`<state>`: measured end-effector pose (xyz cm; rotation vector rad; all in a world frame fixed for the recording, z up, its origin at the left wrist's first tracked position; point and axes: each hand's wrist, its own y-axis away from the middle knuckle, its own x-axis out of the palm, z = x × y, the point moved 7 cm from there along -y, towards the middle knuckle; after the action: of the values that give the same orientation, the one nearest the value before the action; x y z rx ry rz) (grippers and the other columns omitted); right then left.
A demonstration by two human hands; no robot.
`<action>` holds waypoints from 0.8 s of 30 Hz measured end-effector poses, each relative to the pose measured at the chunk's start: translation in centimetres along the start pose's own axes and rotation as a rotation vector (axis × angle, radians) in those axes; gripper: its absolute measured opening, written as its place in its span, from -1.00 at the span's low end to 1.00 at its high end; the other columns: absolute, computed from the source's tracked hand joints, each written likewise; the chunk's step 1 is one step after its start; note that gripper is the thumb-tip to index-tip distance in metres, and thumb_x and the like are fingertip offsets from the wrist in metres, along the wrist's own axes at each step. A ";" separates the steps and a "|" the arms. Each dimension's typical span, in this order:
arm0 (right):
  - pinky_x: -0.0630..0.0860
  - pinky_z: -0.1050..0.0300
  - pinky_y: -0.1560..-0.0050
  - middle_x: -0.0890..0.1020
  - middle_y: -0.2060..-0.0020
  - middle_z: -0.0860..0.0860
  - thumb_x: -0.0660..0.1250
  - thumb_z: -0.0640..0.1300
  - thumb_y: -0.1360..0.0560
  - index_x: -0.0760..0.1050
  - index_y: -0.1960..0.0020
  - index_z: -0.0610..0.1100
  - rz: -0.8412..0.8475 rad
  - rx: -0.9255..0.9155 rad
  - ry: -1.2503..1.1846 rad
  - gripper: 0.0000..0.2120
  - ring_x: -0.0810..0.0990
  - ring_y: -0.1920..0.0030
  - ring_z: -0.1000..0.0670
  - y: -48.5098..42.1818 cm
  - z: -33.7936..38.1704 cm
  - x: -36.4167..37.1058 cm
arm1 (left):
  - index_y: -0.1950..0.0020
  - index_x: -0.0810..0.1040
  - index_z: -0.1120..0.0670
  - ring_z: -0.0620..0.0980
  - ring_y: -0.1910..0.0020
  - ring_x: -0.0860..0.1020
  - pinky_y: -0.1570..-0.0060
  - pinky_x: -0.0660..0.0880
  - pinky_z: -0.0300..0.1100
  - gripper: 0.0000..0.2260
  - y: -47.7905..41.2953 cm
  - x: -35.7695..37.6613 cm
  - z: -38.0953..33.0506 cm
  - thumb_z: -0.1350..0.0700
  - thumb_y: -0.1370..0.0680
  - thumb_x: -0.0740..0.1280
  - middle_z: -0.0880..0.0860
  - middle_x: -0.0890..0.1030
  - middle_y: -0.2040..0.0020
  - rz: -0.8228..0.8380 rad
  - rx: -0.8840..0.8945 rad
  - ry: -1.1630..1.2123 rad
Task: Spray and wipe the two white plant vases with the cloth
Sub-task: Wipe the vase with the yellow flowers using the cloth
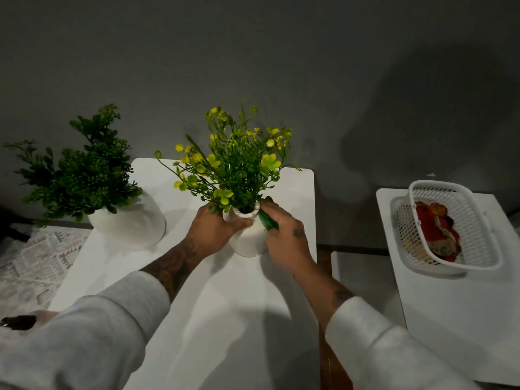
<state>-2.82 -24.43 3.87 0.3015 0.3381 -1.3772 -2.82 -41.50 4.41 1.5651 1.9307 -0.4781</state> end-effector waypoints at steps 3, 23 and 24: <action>0.19 0.33 -0.43 0.46 -0.36 0.01 0.15 -0.56 -0.40 0.48 -0.37 -0.14 -0.043 -0.038 -0.021 -0.37 0.34 -0.38 0.13 2.3 -0.2 -0.1 | -0.08 0.63 -0.12 -0.14 -0.04 0.56 0.00 0.43 -0.28 -0.59 -0.3 0.0 -0.2 -0.06 -0.27 0.59 -0.16 0.63 -0.03 0.039 0.047 -0.002; 0.17 0.26 -0.47 0.41 -0.42 -0.02 0.08 -0.58 -0.39 0.44 -0.40 -0.13 -0.027 -0.004 -0.064 -0.32 0.29 -0.46 0.07 1.8 -0.9 0.3 | -0.07 0.64 -0.08 -0.17 0.01 0.55 0.04 0.38 -0.33 -0.62 0.1 0.0 -0.5 -0.12 -0.30 0.55 -0.18 0.64 0.00 0.044 -0.029 0.004; 0.17 0.32 -0.45 0.42 -0.41 -0.03 0.08 -0.58 -0.38 0.44 -0.40 -0.14 -0.012 0.013 -0.055 -0.32 0.31 -0.45 0.06 0.9 -0.9 0.3 | -0.08 0.64 -0.09 -0.18 0.01 0.54 0.04 0.36 -0.34 -0.62 0.1 0.0 -0.4 -0.12 -0.30 0.55 -0.19 0.63 -0.01 0.050 -0.033 -0.004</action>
<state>-1.92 -24.17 2.98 0.2725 0.2856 -1.3976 -2.86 -41.21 4.75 1.5863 1.8831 -0.4262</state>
